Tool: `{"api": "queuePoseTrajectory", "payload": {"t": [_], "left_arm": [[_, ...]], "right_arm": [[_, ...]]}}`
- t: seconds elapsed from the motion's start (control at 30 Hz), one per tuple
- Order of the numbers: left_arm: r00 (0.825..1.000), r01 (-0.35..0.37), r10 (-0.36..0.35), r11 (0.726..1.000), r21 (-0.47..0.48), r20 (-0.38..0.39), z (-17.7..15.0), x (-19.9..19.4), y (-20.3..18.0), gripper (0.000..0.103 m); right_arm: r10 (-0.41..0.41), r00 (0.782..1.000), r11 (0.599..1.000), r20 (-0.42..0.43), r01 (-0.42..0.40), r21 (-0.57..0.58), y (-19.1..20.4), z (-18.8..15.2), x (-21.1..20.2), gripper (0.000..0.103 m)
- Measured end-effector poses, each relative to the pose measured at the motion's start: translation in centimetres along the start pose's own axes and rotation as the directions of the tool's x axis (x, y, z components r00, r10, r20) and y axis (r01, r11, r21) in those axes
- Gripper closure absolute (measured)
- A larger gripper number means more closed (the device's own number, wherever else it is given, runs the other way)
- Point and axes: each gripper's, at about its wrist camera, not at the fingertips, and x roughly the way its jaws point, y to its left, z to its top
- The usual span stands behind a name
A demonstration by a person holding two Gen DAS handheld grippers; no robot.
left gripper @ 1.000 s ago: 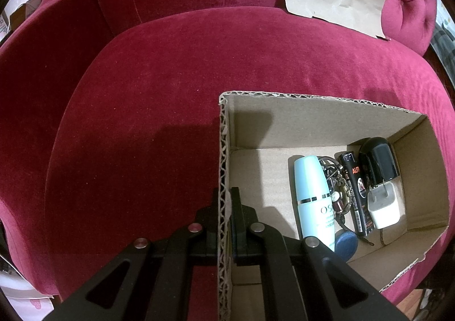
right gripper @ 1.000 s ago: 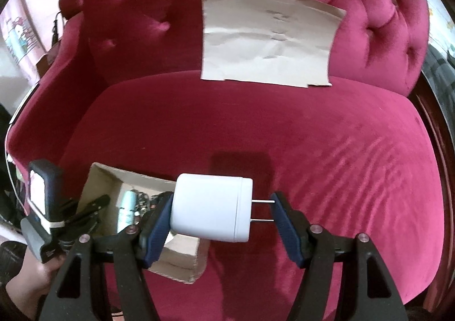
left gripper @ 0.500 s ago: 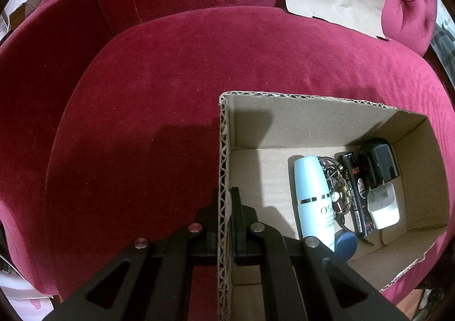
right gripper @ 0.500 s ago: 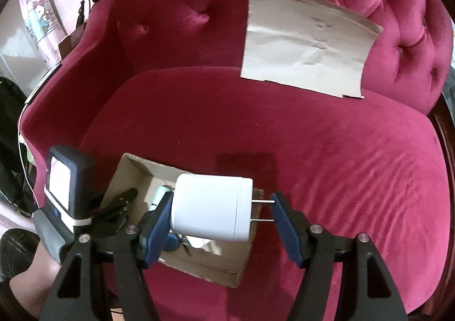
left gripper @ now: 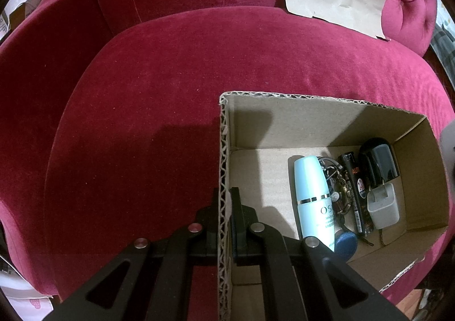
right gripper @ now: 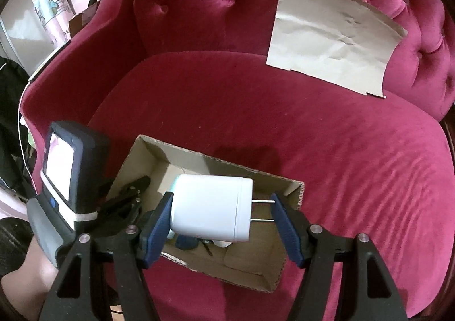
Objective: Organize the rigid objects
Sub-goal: 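Lift the large white charger with the right gripper and carry it over the box, then lower the large charger into the box and open the right gripper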
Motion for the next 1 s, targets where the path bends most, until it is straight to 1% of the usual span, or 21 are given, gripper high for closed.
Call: {"api": "queuePoseTrajectory", "payload": {"t": [0.23, 0.67, 1.0], "left_arm": [[1.0, -0.001, 0.001, 1.0, 0.0, 0.0, 0.0, 0.0, 0.0, 0.099], [1.0, -0.001, 0.001, 1.0, 0.0, 0.0, 0.0, 0.0, 0.0, 0.099], [1.0, -0.002, 0.002, 1.0, 0.001, 0.001, 0.0, 0.0, 0.0, 0.099]], "right_arm": [[-0.005, 1.0, 1.0, -0.017, 0.005, 0.013, 0.5, -0.4, 1.7, 0.031], [0.003, 0.999, 0.997, -0.049, 0.001, 0.072, 0.3, -0.8, 4.4, 0.031], [0.017, 0.998, 0.994, -0.06, -0.01, 0.113, -0.1, -0.8, 5.2, 0.031]]}}
